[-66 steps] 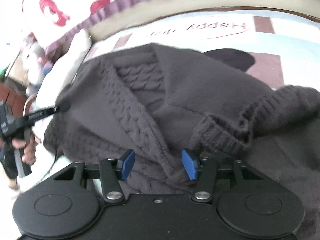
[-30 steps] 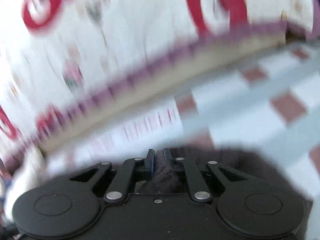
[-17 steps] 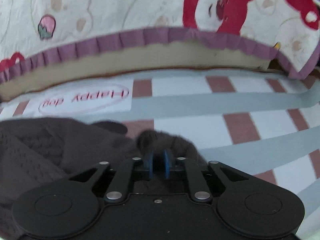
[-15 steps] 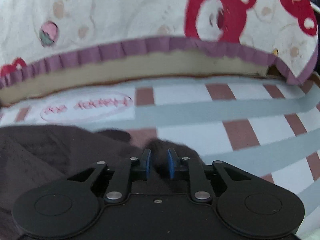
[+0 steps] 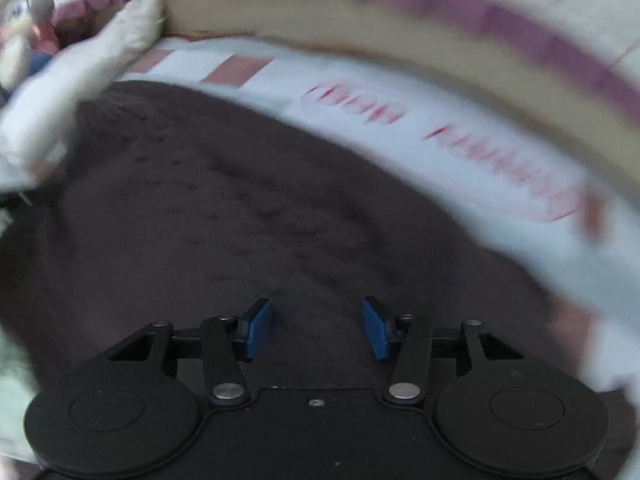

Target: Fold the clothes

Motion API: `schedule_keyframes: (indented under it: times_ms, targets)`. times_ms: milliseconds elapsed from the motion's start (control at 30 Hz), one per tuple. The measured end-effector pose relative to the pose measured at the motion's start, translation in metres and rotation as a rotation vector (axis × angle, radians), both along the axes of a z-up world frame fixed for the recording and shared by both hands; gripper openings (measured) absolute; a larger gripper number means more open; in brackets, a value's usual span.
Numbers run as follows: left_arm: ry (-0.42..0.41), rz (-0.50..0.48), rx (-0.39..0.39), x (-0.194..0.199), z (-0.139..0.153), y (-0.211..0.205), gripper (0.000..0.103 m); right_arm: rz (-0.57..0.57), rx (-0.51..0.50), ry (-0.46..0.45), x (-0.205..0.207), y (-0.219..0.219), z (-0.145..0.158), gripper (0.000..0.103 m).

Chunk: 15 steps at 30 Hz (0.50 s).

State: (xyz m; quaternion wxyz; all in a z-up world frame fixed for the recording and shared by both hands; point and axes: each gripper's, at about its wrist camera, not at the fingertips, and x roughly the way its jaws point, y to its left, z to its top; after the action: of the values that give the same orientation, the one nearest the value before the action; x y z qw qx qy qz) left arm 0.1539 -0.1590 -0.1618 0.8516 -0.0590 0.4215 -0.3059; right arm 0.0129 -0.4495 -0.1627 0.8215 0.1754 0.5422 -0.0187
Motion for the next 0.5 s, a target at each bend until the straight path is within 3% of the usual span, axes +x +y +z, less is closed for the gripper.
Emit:
schedule_keyframes:
  times_ms: [67, 167, 200, 233, 267, 300, 367, 500]
  targets:
    - [0.009, 0.0, 0.043, 0.003, -0.011, -0.004, 0.004, -0.032, 0.042, -0.008, 0.006, 0.001, -0.006, 0.059]
    - [0.03, -0.004, -0.005, 0.006, -0.01, -0.001, 0.004, -0.036, -0.026, -0.042, 0.011, 0.014, -0.006, 0.061]
    - [0.02, -0.006, -0.005, 0.005, -0.008, 0.0, 0.004, -0.016, -0.053, -0.054, 0.011, 0.019, -0.005, 0.057]
    - [0.015, -0.005, 0.001, 0.005, -0.008, 0.0, 0.004, 0.018, -0.081, -0.072, 0.011, 0.024, -0.003, 0.014]
    - [0.0, -0.001, 0.001, 0.004, -0.007, 0.0, 0.004, 0.076, -0.114, -0.088, 0.009, 0.032, 0.002, 0.01]
    - [-0.018, 0.004, 0.0, 0.003, -0.006, 0.0, 0.004, 0.145, -0.208, -0.121, 0.004, 0.044, 0.015, 0.009]
    - [-0.053, 0.014, -0.004, 0.001, -0.004, 0.0, 0.004, 0.17, -0.364, -0.207, -0.008, 0.058, 0.049, 0.009]
    - [-0.205, 0.057, -0.145, -0.011, 0.024, 0.005, 0.005, 0.122, -0.478, -0.478, -0.05, 0.088, 0.126, 0.009]
